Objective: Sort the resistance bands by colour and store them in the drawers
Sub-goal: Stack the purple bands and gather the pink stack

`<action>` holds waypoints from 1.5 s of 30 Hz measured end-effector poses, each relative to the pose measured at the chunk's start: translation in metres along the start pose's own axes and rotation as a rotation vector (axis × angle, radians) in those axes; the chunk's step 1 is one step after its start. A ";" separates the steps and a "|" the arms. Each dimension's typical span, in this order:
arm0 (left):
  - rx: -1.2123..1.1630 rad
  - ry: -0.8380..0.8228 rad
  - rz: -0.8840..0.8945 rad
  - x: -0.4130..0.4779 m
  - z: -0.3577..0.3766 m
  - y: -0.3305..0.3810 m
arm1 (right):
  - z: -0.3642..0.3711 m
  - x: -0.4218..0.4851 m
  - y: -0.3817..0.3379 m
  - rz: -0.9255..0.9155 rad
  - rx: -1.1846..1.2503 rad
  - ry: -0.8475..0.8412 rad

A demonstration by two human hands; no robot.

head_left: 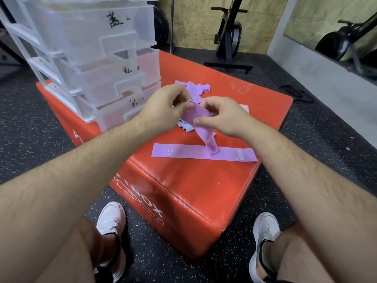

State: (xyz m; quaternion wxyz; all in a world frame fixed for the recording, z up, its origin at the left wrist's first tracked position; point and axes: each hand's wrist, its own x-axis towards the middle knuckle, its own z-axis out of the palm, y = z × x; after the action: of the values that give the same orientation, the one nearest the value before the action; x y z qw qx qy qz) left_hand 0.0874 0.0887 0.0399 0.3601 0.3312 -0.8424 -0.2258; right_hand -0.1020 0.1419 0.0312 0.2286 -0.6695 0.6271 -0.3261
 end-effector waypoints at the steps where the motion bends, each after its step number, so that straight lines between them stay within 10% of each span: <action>1: -0.012 0.022 -0.010 0.000 -0.001 -0.001 | -0.002 -0.001 0.003 0.002 -0.042 -0.003; 22: -0.261 0.191 -0.379 -0.018 -0.001 -0.030 | -0.065 -0.042 0.057 0.270 -0.397 -0.110; 45: -0.319 0.144 -0.603 -0.042 0.032 -0.074 | -0.104 -0.076 0.090 0.428 0.704 -0.120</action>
State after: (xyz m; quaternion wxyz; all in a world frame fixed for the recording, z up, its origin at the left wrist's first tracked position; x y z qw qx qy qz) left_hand 0.1139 0.0734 -0.0456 0.3829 0.5201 -0.6330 -0.4268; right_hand -0.2397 0.2180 0.0262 0.5422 -0.4230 0.5879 -0.4260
